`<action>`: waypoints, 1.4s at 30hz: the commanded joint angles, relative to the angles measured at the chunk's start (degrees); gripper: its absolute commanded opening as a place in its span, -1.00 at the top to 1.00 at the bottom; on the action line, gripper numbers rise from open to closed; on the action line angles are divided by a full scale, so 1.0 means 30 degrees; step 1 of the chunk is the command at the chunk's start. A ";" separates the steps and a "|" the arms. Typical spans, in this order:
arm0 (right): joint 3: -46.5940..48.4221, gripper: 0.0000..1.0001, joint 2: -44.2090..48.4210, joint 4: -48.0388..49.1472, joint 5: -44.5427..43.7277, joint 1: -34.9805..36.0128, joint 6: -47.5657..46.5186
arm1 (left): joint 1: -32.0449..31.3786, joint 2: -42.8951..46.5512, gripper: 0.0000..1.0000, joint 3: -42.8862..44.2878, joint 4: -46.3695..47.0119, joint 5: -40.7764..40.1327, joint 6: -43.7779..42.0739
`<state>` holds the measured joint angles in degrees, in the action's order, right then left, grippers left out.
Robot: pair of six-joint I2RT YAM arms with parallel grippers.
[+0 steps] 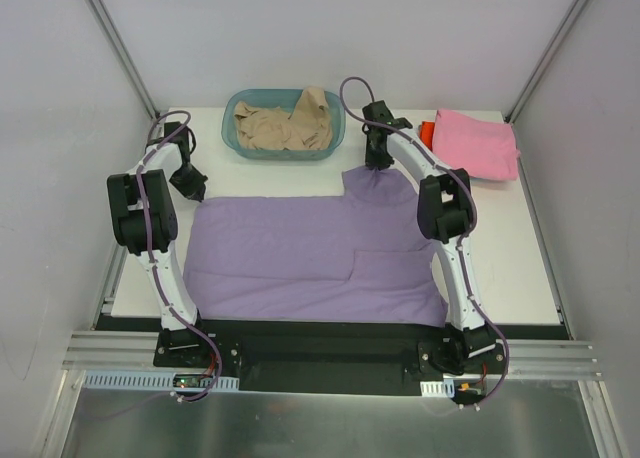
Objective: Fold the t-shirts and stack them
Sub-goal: Fold the tshirt
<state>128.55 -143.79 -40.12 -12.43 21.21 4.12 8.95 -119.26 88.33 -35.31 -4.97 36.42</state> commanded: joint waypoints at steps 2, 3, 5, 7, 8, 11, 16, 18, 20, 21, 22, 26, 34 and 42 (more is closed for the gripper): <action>-0.0282 0.65 0.0467 -0.0374 0.0360 -0.0039 0.0064 | -0.0229 -0.0414 1.00 -0.0148 -0.0388 0.0750 -0.0510; -0.0311 0.69 0.0816 -0.0048 0.0798 -0.0039 -0.0054 | -0.0201 -0.0267 1.00 -0.0061 -0.0388 0.0720 -0.0540; -0.0544 0.78 0.1256 0.0886 0.1239 -0.0039 -0.0259 | -0.0230 0.0345 1.00 -0.0060 -0.0359 0.0604 -0.0686; -0.1360 0.85 0.2248 0.1823 0.1826 -0.0039 -0.0348 | -0.0259 0.0874 1.00 -0.0264 -0.0330 0.0486 -0.0745; -0.1772 0.91 0.2690 0.2149 0.1914 -0.0039 -0.0319 | -0.0259 0.1370 1.00 -0.0352 -0.0301 0.0428 -0.0774; -0.3992 0.98 0.4594 0.3585 0.2412 -0.0010 -0.0260 | -0.0317 0.2541 1.00 -0.1025 -0.0184 0.0368 -0.0833; -0.6724 0.99 0.7115 0.4844 0.3496 -0.0039 -0.0230 | -0.0317 0.4621 1.00 -0.3133 0.0664 0.0661 -0.0716; -0.7979 0.99 0.8257 0.4935 0.3818 0.0019 -0.0289 | -0.0317 0.5269 1.00 -0.4155 0.0870 0.0720 -0.0541; -0.8950 0.99 0.9483 0.5227 0.3965 0.0019 -0.0377 | -0.0347 0.6349 1.00 -0.4862 0.1192 0.0691 -0.0423; -0.9911 0.99 0.9955 0.5286 0.3966 0.0048 -0.0435 | -0.0347 0.6733 1.00 -0.5590 0.1339 0.0662 -0.0336; -1.0385 0.99 1.0366 0.5345 0.3966 0.0077 -0.0494 | -0.0347 0.7462 1.00 -0.5974 0.1485 0.0719 -0.0306; -1.3049 0.99 1.2621 0.5609 0.3937 0.0370 -0.0699 | -0.0405 0.9252 1.00 -0.7703 0.1984 0.0953 -0.0217; -1.7885 0.99 1.7861 0.5200 0.2562 0.1161 -0.0525 | -0.0406 1.4344 1.00 -1.1160 0.2219 0.0165 0.0104; -2.2775 0.99 2.1968 0.4438 0.2383 0.1571 0.0588 | -0.0435 1.7955 1.00 -1.4676 0.2219 -0.0920 0.1011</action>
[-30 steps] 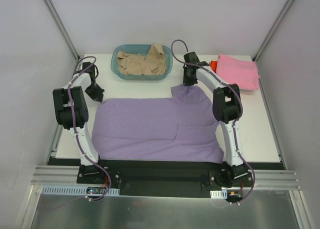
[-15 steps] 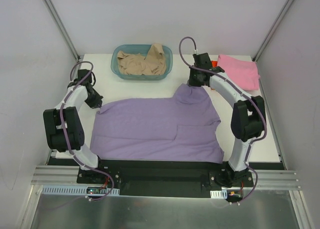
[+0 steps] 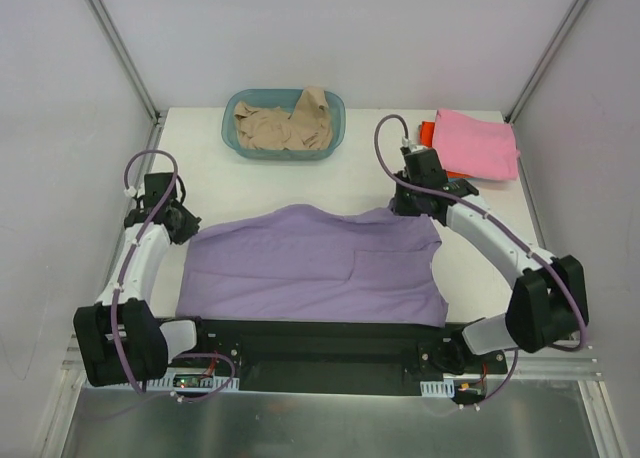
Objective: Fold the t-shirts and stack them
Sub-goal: Fold the tshirt
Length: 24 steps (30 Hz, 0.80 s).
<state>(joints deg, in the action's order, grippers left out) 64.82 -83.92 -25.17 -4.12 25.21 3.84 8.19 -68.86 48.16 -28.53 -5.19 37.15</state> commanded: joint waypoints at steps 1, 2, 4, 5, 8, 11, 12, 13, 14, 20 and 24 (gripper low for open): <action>-0.1798 0.99 0.2335 -0.0923 -0.0355 0.0326 0.0684 | -0.0151 0.1679 1.00 -0.1578 -0.0039 -0.0906 0.0888; -0.2091 0.99 0.2599 -0.1188 -0.0268 0.0384 0.0742 | -0.0179 0.1945 1.00 -0.2190 -0.0039 -0.0935 0.1151; -0.2882 0.99 0.3712 -0.1977 -0.0530 0.0647 0.1063 | -0.0209 0.2908 1.00 -0.2780 -0.0068 -0.1285 0.1474; -0.3233 0.99 0.4208 -0.2156 -0.0676 0.0707 0.1152 | -0.0209 0.3204 1.00 -0.3275 -0.0098 -0.1403 0.1707; -0.4289 0.99 0.5938 -0.2742 -0.0765 0.1117 0.1416 | -0.0150 0.4085 1.00 -0.3835 -0.0186 -0.2162 0.2090; -0.5139 0.96 0.7141 -0.3503 -0.0561 0.1410 0.1766 | -0.0121 0.4408 1.00 -0.3925 -0.0508 -0.2720 0.2354; -0.5373 0.95 0.7375 -0.3650 -0.0502 0.1497 0.1855 | -0.0121 0.4438 1.00 -0.3896 -0.0682 -0.2868 0.2441; -0.5781 0.95 0.7668 -0.3710 -0.0415 0.1614 0.1914 | -0.0121 0.4554 1.00 -0.3838 -0.0742 -0.2985 0.2529; -0.5988 0.94 0.7815 -0.3797 -0.0327 0.1674 0.2002 | -0.0092 0.4584 1.00 -0.3692 -0.0830 -0.3189 0.2617; -0.6401 0.86 0.8227 -0.4179 -0.0271 0.1761 0.1915 | -0.0121 0.5316 1.00 -0.3456 -0.1621 -0.4186 0.3056; -0.6838 0.68 0.8373 -0.5111 0.0669 0.1996 0.2059 | -0.0092 0.5639 1.00 -0.3690 -0.2001 -0.4276 0.3321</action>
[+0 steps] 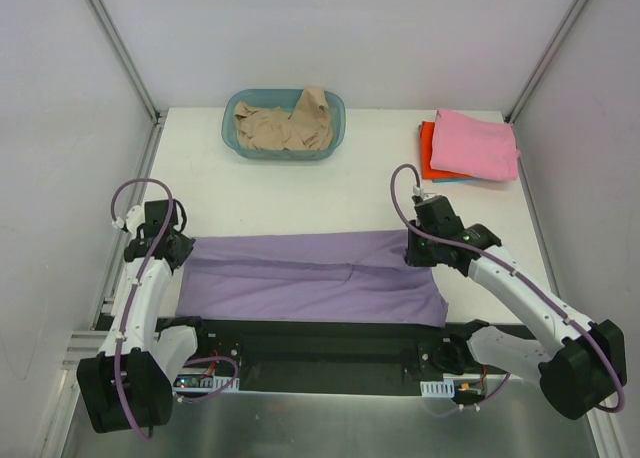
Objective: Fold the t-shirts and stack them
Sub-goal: Fold the tshirt
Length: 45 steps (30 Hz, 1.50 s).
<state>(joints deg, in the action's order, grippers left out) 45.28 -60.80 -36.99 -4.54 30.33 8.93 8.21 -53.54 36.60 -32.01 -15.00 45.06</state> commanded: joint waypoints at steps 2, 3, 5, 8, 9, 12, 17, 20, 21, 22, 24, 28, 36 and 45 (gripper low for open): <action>-0.0647 0.53 0.0957 -0.1816 0.0867 0.0613 0.0947 | -0.0099 0.0590 0.69 0.0018 -0.1251 -0.1209 0.0945; -0.1113 0.48 0.1364 -0.2515 0.0983 0.0788 0.1182 | -0.0099 0.0793 0.25 0.0017 -0.1399 -0.1325 0.1005; -0.1730 0.06 0.1864 -0.3077 0.1856 0.0906 0.1594 | -0.0099 0.1116 -0.18 0.0075 -0.1721 -0.1385 0.1181; -0.3195 -0.83 0.2977 -0.3225 0.2918 0.0936 0.1183 | -0.0128 0.1760 -0.99 0.0541 -0.1811 -0.0542 0.1037; -0.3430 -0.93 0.3792 -0.3313 0.2744 0.0936 0.1271 | -0.0128 0.2023 -0.99 0.0776 -0.1840 -0.0217 0.0890; -0.3083 -0.94 0.4969 -0.3139 0.2449 0.0936 0.1039 | -0.0128 0.2055 -0.99 0.1656 -0.1782 0.1452 0.0509; -0.0539 -0.93 0.4946 -0.2085 0.2974 0.0936 -0.0133 | -0.0216 0.1003 -0.99 0.1923 -0.1110 0.4293 0.0449; 0.0839 -0.94 0.2752 -0.0945 0.3853 0.0936 -0.0894 | -0.0712 0.0065 -0.99 0.0899 0.0558 0.6140 0.0391; 0.1135 -0.94 0.2136 -0.0709 0.3972 0.0965 -0.1128 | -0.0859 -0.0546 -0.99 0.0635 0.1026 0.6521 0.0304; 0.1428 -0.94 0.1521 -0.0503 0.3915 0.0936 -0.1130 | -0.1064 -0.0900 -0.98 0.0255 0.1640 0.7047 0.0187; 0.2131 -0.94 -0.0588 -0.0063 0.3710 0.0936 -0.1130 | -0.1095 -0.1981 -0.98 0.0105 0.1880 0.7227 0.0040; 0.2311 -0.94 -0.3461 0.0670 0.3795 0.0936 -0.1101 | -0.1095 -0.3362 -0.99 -0.0187 0.2086 0.6529 -0.0545; 0.0145 -0.94 -0.3674 0.0205 0.5728 0.1052 -0.1072 | -0.1037 -0.5500 -0.99 -0.0657 0.2203 0.5089 -0.0986; -0.3373 -0.94 0.5403 -0.5037 0.9949 0.1639 0.0477 | -0.1037 -0.6529 -0.98 0.0017 0.2233 0.4153 -0.1103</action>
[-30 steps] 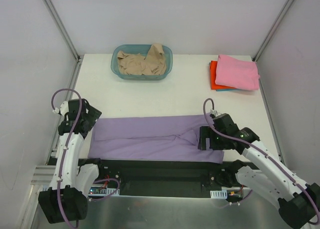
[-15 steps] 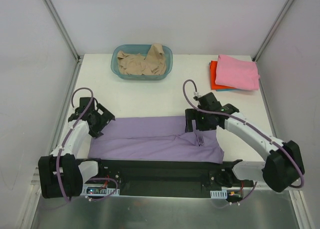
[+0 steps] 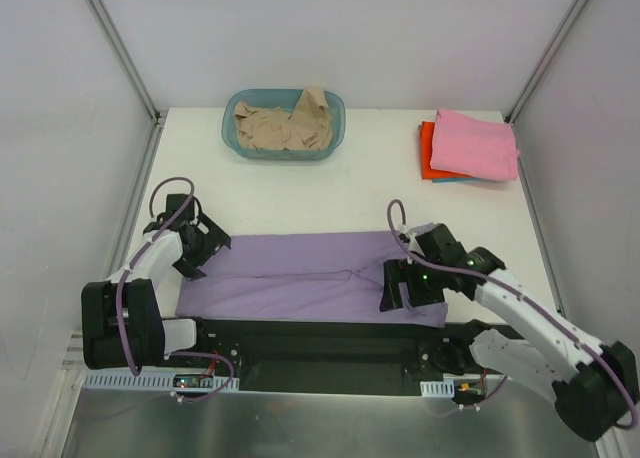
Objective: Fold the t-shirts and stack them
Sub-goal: Fold the tshirt
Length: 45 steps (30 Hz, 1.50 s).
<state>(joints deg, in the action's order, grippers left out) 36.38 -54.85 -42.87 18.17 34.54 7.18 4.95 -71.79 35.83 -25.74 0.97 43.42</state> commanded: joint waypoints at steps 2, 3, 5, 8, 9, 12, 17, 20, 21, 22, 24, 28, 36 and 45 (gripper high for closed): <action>-0.0146 -0.94 0.5527 -0.4072 0.2000 0.0262 0.1210 | 0.0049 -0.0474 -0.99 0.0301 0.0171 -0.1408 -0.0586; 0.0378 -0.94 0.6032 -0.4194 0.1825 0.0233 0.1181 | 0.0049 -0.0475 -0.98 0.0330 0.0171 -0.1437 -0.0615; 0.1053 -0.93 0.6417 -0.4022 0.0714 0.0233 0.0977 | 0.0049 -0.0504 -0.99 0.0389 0.0171 -0.1321 -0.0674; 0.2459 -0.94 0.5281 -0.3175 -0.1132 0.0204 0.0362 | 0.0078 -0.0475 -0.99 0.0448 0.0171 -0.1028 -0.0791; 0.2811 -0.94 0.4057 -0.2909 -0.1716 0.0204 0.0245 | 0.0078 -0.0446 -0.99 0.0448 0.0171 -0.0969 -0.0820; 0.4130 -0.94 0.1651 -0.1271 -0.4178 0.0175 -0.0021 | 0.0078 -0.0416 -0.99 0.0448 0.0200 -0.0794 -0.0733; 0.5567 -0.94 -0.4970 0.0807 -0.3894 -0.0147 0.0010 | 0.0078 -0.0095 -0.99 0.0360 0.0200 -0.0705 -0.0703; 0.5656 -0.94 -0.7346 0.2130 -0.2779 -0.0089 -0.0194 | 0.0049 0.0023 -0.99 0.0301 0.0200 -0.0851 -0.0732; 0.5743 -0.94 -0.7728 0.2278 -0.2806 -0.0031 -0.0312 | 0.0049 -0.0006 -0.99 0.0301 0.0200 -0.0794 -0.0733; 0.5715 -0.94 -0.8167 0.2540 -0.3067 0.0027 -0.0487 | 0.0078 -0.0035 -0.98 0.0301 0.0200 -0.0764 -0.0733; 0.5657 -0.94 -0.8873 0.2601 -0.2896 0.0378 -0.1012 | 0.0049 -0.0093 -0.99 0.0359 0.0200 -0.0734 -0.0703; 0.5101 -0.95 -0.8525 0.3098 -0.1112 0.2250 -0.1836 | 0.0049 -0.0064 -0.99 0.0389 0.0200 -0.0822 -0.0762; 0.3869 -0.94 -0.6828 0.3248 0.0802 0.6648 -0.0491 | 0.0078 0.0170 -0.98 0.0506 0.0171 -0.0940 -0.0938; 0.3930 -0.94 -0.3107 0.0785 -0.5471 0.6183 0.2696 | 0.0049 0.1486 -0.99 0.0799 0.0229 0.2362 -0.1141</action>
<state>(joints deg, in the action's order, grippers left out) 47.99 -68.69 -37.28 10.24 54.37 8.40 4.95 -71.13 36.40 -25.47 1.52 41.87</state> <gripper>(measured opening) 0.971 0.993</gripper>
